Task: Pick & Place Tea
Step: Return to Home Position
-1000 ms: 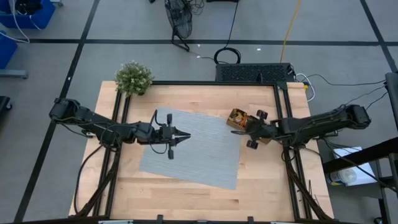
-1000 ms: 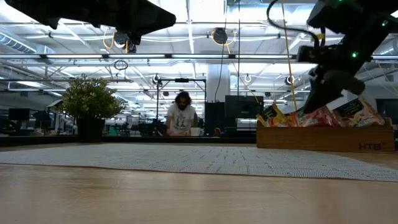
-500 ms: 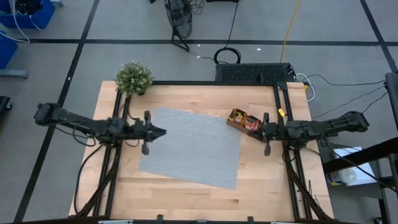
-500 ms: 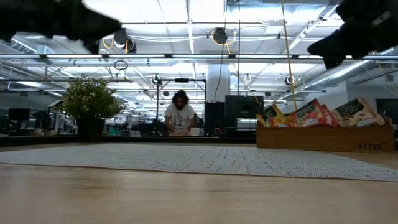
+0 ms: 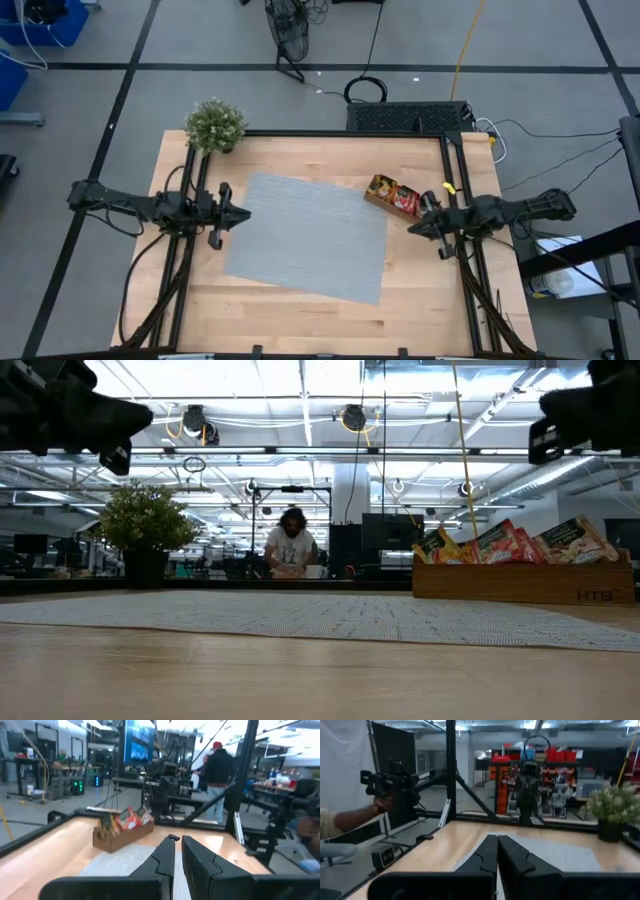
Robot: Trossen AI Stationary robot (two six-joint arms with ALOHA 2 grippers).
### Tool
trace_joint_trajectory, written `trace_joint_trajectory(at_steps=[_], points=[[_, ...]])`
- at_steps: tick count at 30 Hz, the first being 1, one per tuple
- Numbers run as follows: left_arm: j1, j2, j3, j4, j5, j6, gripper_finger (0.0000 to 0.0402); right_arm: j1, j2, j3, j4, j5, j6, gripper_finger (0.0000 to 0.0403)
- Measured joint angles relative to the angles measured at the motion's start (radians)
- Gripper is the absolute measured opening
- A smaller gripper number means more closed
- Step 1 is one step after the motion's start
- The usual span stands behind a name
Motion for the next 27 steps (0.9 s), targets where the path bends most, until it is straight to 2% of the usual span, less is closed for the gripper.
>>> trace_joint_trajectory(at_steps=[3, 6, 27], points=[[0.000, -0.007, 0.000, -0.017, -0.001, -0.003, 0.0035, 0.000, -0.028, -0.002, -0.050, -0.001, -0.014, 0.0000], [0.000, 0.001, 0.000, -0.015, -0.005, -0.003, 0.0035, 0.000, -0.043, -0.002, -0.016, 0.000, 0.024, 0.0000], [0.000, 0.007, 0.000, -0.005, -0.005, -0.007, 0.0035, 0.000, -0.036, -0.005, -0.032, 0.000, 0.041, 0.0000]])
